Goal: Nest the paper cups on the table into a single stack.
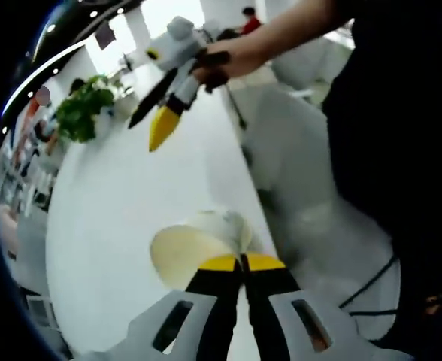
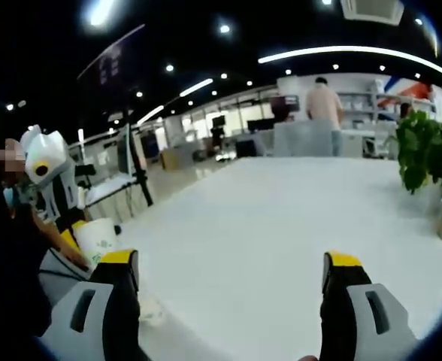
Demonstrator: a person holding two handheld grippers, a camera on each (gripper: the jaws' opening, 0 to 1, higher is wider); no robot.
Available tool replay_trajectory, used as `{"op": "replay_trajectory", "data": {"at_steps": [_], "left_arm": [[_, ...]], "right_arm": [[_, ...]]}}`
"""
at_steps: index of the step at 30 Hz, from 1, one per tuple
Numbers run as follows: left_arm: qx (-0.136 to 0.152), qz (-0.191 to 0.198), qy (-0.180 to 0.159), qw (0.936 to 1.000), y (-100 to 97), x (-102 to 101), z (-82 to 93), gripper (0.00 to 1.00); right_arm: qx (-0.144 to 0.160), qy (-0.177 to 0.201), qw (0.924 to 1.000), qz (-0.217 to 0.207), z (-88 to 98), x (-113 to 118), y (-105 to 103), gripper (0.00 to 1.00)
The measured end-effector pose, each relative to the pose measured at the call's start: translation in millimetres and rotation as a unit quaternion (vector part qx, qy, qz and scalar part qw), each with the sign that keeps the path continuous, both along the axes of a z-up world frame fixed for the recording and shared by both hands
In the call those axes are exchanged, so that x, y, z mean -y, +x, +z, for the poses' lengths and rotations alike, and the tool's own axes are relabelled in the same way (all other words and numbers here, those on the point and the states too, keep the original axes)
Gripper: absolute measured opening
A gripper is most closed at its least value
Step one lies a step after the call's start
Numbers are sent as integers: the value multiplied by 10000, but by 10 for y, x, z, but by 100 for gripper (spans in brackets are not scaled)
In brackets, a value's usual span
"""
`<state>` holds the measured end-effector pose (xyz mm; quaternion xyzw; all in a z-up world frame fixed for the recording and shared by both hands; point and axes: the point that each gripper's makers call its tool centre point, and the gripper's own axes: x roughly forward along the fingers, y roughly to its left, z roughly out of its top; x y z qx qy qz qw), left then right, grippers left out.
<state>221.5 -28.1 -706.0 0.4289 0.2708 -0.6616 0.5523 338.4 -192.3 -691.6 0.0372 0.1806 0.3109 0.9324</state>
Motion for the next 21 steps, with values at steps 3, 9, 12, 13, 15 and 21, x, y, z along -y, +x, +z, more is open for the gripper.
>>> {"op": "replay_trajectory", "data": {"at_steps": [3, 9, 12, 13, 15, 21], "left_arm": [[34, -56, 120, 9999, 25, 42, -29, 0], [69, -261, 514, 9983, 40, 22, -133, 0], [98, -362, 615, 9974, 34, 21, -154, 0], [116, -400, 645, 9970, 31, 24, -166, 0], [116, -470, 706, 9963, 23, 21, -196, 0], [108, -471, 721, 9962, 6, 45, -232, 0]], "right_arm": [[-24, 24, 10000, -20, -11, 27, -7, 100], [-76, 92, 9999, -52, -29, 47, -13, 100], [-76, 95, 9999, -45, -30, 47, -12, 100], [-80, 95, 9999, -45, -32, 49, -12, 100], [-90, 113, 9999, -56, -38, 55, -11, 100], [-91, 109, 9999, -58, -36, 67, -14, 100]]}}
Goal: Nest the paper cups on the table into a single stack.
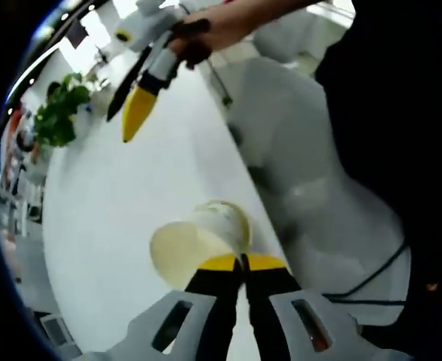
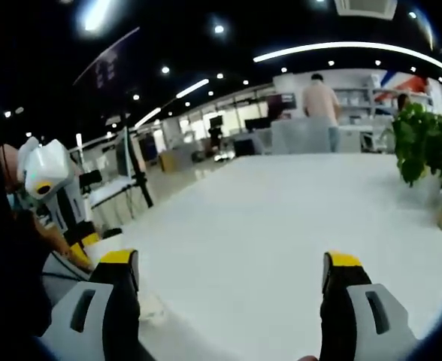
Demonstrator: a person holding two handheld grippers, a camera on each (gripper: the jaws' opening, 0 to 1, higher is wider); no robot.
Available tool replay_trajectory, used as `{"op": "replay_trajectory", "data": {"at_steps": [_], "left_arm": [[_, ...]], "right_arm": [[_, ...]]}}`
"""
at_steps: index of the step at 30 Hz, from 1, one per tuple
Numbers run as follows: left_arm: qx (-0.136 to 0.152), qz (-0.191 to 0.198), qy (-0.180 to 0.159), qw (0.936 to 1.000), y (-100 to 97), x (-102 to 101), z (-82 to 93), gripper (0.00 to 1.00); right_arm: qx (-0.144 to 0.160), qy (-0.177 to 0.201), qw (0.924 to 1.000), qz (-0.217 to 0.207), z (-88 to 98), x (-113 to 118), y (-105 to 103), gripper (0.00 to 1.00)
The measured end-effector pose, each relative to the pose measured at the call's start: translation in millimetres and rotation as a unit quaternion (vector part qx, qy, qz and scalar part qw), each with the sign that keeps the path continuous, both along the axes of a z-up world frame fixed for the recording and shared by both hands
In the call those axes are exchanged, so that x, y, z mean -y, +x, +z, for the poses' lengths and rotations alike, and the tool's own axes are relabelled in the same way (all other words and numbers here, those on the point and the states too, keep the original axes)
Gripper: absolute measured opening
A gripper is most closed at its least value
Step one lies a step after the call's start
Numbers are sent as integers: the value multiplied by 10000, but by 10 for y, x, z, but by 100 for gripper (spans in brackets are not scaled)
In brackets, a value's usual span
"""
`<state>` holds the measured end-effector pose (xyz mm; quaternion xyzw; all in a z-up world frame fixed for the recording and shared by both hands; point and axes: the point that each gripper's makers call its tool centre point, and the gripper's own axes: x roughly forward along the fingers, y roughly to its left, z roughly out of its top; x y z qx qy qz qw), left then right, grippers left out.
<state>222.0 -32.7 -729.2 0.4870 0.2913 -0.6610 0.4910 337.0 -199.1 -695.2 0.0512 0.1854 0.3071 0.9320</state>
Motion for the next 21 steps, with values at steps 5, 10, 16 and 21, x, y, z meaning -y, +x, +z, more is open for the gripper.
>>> {"op": "replay_trajectory", "data": {"at_steps": [5, 10, 16, 21], "left_arm": [[-14, -48, 118, 9999, -23, -20, -85, 2], [-79, -51, -20, 10000, -40, 11, -87, 3], [-193, 105, -2, 9998, -47, 7, -141, 9], [-268, 217, -47, 9994, -40, 14, -171, 16]], "right_arm": [[-27, 29, 10000, -32, -9, 8, -33, 100], [-43, 24, 10000, -41, -16, 27, -52, 100], [-43, 44, 10000, -55, -10, 50, -58, 100], [-83, 45, 9999, -56, -40, 59, -76, 100]]}}
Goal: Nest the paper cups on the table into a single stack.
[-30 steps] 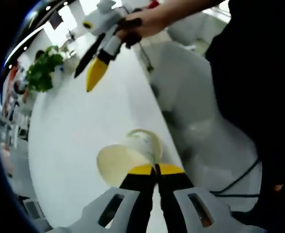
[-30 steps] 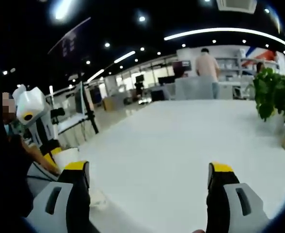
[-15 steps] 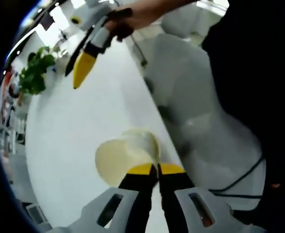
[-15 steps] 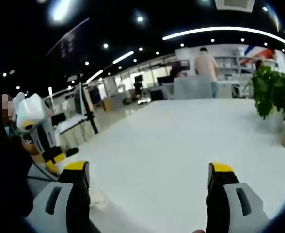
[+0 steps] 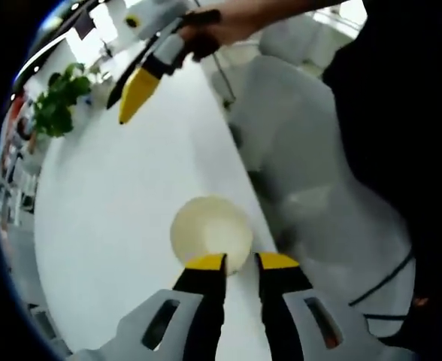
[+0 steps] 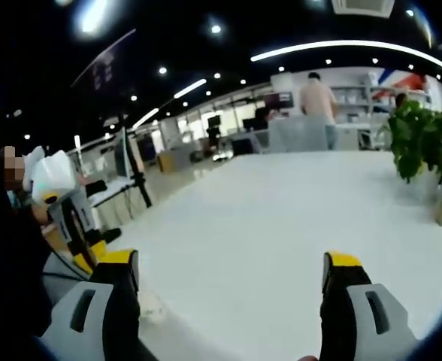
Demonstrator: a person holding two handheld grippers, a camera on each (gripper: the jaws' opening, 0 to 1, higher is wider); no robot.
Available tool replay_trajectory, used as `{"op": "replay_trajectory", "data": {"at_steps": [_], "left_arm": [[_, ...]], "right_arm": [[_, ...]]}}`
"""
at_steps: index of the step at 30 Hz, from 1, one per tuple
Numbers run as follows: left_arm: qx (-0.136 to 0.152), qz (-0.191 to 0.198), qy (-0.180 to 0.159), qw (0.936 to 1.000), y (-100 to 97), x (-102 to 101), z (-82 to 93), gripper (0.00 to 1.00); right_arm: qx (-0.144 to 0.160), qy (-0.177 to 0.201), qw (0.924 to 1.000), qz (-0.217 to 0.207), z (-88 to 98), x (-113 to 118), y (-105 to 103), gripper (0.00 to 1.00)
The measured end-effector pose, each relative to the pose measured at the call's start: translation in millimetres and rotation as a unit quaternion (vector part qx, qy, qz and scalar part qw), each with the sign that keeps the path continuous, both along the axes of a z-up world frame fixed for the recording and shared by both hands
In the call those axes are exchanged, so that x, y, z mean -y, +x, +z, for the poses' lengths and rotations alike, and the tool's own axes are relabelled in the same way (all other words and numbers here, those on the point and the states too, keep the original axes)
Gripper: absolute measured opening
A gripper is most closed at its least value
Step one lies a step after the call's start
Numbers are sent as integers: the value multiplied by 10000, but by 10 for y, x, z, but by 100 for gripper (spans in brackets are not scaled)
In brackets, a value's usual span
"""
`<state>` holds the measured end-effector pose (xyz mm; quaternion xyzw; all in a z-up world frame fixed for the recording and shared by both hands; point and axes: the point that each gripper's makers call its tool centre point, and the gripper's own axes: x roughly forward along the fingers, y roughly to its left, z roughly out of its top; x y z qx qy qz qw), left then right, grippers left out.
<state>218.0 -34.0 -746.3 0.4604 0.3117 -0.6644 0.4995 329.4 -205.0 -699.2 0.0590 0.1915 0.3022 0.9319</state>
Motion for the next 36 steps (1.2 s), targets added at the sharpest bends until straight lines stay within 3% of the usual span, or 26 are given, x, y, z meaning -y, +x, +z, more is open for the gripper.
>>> {"op": "replay_trajectory", "data": {"at_steps": [9, 14, 20, 28, 36], "left_arm": [[-118, 183, -154, 9996, 14, -8, 2, 17], [-258, 546, -487, 9970, 31, -2, 62, 20], [-444, 1191, -975, 9871, 103, -53, 129, 26], [-384, 1799, -1407, 9728, 252, -196, 199, 33], [-435, 2210, -1489, 9628, 260, -310, 77, 41]], "right_arm": [[-35, 3, 10000, -3, -26, -1, -4, 100], [-58, -118, 9999, 65, -63, -27, -17, 100], [-106, -151, 9998, 115, -104, -40, -34, 100], [-132, -180, 9994, 254, -139, -94, -87, 100], [-272, -398, 9963, 712, -330, -243, -331, 100]]}}
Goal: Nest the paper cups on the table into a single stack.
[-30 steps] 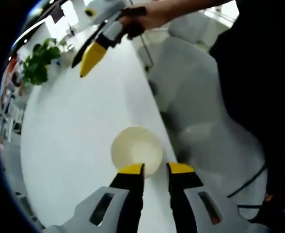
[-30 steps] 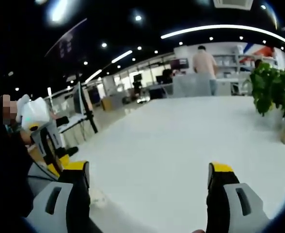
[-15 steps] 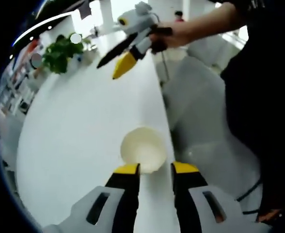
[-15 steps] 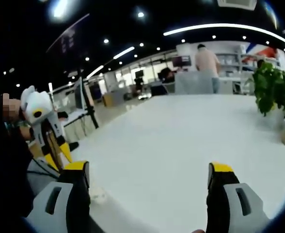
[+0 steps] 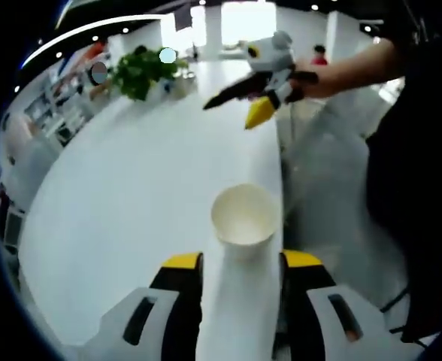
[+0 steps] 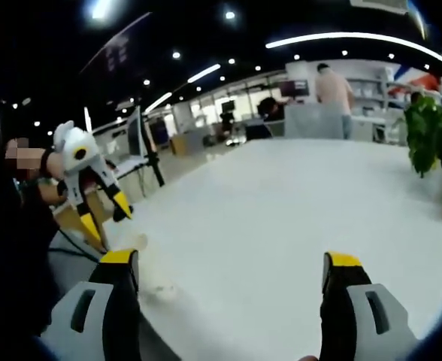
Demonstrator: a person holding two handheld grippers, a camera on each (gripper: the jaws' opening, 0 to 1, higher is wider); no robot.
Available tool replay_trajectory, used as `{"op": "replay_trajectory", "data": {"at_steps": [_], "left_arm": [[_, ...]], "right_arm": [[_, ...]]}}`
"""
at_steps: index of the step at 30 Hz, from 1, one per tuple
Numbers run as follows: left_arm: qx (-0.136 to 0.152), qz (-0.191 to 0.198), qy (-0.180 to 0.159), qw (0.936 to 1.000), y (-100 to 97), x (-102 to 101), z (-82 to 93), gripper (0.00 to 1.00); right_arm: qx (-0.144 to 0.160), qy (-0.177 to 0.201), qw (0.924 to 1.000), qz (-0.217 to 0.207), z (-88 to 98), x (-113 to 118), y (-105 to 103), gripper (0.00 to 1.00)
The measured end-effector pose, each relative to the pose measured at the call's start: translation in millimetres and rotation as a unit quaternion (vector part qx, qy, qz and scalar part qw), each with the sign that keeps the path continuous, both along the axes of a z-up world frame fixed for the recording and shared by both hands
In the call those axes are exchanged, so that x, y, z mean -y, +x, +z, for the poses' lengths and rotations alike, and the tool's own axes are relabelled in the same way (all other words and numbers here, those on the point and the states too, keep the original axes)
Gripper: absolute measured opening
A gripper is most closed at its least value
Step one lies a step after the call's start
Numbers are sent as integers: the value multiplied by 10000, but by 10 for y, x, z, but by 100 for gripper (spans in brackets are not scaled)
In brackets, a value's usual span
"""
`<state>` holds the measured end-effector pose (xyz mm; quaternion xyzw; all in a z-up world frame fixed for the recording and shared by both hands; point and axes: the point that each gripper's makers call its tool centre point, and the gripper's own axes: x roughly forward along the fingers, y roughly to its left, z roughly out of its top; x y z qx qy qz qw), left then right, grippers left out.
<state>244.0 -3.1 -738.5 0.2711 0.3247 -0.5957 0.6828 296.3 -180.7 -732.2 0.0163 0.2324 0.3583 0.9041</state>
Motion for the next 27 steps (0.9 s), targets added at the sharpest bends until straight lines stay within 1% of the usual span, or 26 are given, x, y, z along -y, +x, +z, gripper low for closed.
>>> {"op": "replay_trajectory", "data": {"at_steps": [2, 5, 6, 7, 10, 11, 13, 15, 16, 17, 18, 19, 22, 27], "left_arm": [[-39, 105, -59, 9999, -11, -7, -40, 42], [-115, 209, -138, 9996, -42, 6, -97, 43], [-117, 203, -154, 9996, -53, 15, -130, 43], [-128, 211, -155, 9996, -58, 22, -148, 43], [-123, 238, -203, 9994, -70, 37, -196, 43], [-113, 259, -227, 9993, -66, 43, -198, 43], [-101, 305, -255, 9992, -59, 50, -224, 43], [-132, 324, -272, 9990, -70, 63, -246, 43], [-130, 325, -281, 9990, -74, 68, -255, 43], [-106, 335, -295, 9989, -67, 72, -271, 44], [-115, 353, -302, 9989, -62, 74, -281, 44], [-148, 384, -325, 9986, -61, 78, -292, 44], [-161, 433, -385, 9982, -55, 98, -304, 44], [-150, 484, -484, 9975, -27, 144, -299, 43]], "right_arm": [[-71, -69, 9999, 122, -48, -46, -71, 100], [-138, -60, 9994, 309, -98, -148, -174, 98], [-193, -17, 9991, 368, -113, -186, -206, 98], [-310, 21, 9983, 502, -156, -255, -265, 97], [-474, -128, 9954, 822, -266, -394, -378, 94], [-477, -151, 9948, 889, -280, -438, -396, 93], [-465, -228, 9925, 1112, -321, -547, -448, 90], [-457, -317, 9883, 1422, -388, -660, -525, 84], [-551, -503, 9840, 1615, -459, -695, -578, 82], [-561, -590, 9819, 1711, -483, -722, -598, 82], [-493, -692, 9798, 1809, -495, -765, -606, 82], [-491, -755, 9776, 1900, -510, -790, -623, 82], [-486, -799, 9749, 2022, -540, -867, -629, 80], [-561, -907, 9678, 2281, -674, -1006, -604, 74]]}}
